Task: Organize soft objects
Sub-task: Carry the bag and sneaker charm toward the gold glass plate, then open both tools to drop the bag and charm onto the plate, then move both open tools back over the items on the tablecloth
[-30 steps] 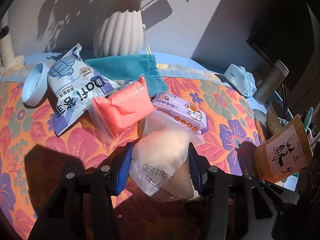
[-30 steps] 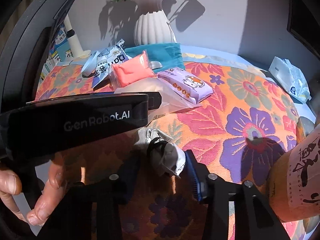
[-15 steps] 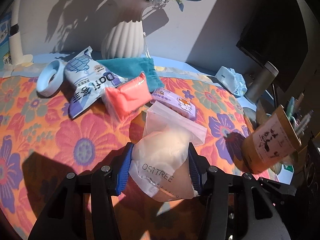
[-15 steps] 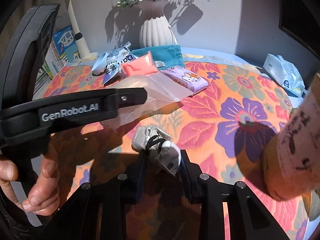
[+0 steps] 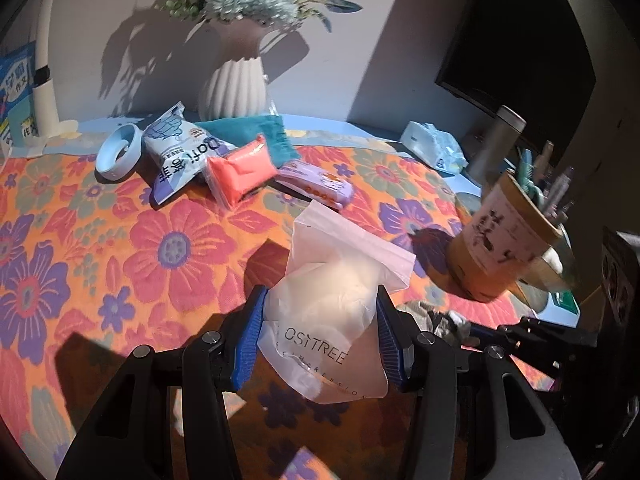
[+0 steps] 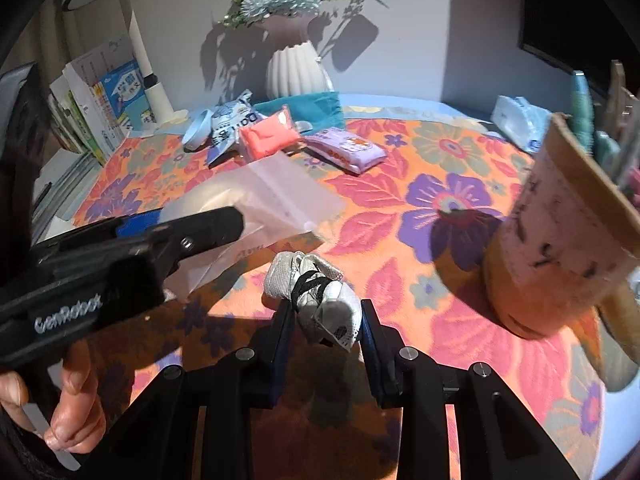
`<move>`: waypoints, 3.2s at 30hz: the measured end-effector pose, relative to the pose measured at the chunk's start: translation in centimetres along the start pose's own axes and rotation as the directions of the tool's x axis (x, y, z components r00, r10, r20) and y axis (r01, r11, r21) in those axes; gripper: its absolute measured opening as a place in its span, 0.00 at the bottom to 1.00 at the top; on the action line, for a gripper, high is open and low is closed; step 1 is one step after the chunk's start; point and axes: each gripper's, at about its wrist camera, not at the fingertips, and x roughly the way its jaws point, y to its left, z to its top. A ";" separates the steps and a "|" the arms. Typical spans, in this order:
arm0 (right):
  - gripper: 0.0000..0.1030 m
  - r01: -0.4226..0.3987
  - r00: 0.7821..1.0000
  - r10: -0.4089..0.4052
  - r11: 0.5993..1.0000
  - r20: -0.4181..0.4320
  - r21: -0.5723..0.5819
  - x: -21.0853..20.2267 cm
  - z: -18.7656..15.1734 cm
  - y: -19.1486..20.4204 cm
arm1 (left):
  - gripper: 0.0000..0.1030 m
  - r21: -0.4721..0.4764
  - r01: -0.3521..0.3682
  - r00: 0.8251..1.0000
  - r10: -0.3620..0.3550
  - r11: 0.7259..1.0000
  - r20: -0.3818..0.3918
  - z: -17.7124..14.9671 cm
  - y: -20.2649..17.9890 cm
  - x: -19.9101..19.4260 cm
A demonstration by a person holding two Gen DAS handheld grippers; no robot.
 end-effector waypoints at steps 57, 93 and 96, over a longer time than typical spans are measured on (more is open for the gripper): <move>0.30 0.204 0.926 -0.356 0.750 0.123 0.629 -15.5 -2.1 -32.1 | 0.47 0.415 0.164 0.984 -0.178 0.895 -0.006 5.1 -33.3 7.0; 0.56 0.227 0.912 -0.359 0.845 0.199 0.484 -19.2 -0.3 -20.7 | 0.70 0.332 -0.042 0.994 0.007 0.942 0.105 1.9 -25.2 -2.3; 0.56 0.229 0.914 -0.346 0.872 0.213 0.432 -19.0 0.2 -17.5 | 0.70 0.283 -0.067 0.992 0.035 0.957 0.118 1.8 -22.3 -3.7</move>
